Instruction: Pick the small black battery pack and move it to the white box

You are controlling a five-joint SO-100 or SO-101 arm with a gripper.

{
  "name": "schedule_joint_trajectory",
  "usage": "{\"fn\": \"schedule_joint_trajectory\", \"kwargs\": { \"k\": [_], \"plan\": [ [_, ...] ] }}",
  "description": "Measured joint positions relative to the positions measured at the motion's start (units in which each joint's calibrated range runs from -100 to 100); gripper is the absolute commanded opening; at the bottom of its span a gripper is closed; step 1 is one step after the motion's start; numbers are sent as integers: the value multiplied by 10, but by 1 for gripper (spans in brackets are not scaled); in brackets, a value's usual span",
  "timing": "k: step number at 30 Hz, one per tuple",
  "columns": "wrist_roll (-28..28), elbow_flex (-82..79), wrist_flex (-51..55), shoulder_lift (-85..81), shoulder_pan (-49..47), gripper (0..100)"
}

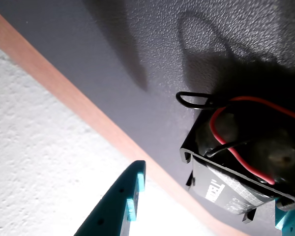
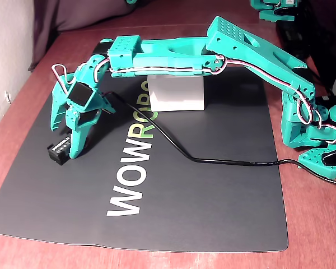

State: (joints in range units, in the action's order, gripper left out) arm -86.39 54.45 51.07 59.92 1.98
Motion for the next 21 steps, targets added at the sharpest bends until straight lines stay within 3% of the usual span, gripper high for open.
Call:
{"fn": "schedule_joint_trajectory", "kwargs": {
  "k": [8, 14, 21],
  "plan": [
    [0, 1, -2, 3, 0, 27],
    [0, 1, 18, 5, -10, 12],
    [16, 1, 18, 13, -10, 12]
  ]
}}
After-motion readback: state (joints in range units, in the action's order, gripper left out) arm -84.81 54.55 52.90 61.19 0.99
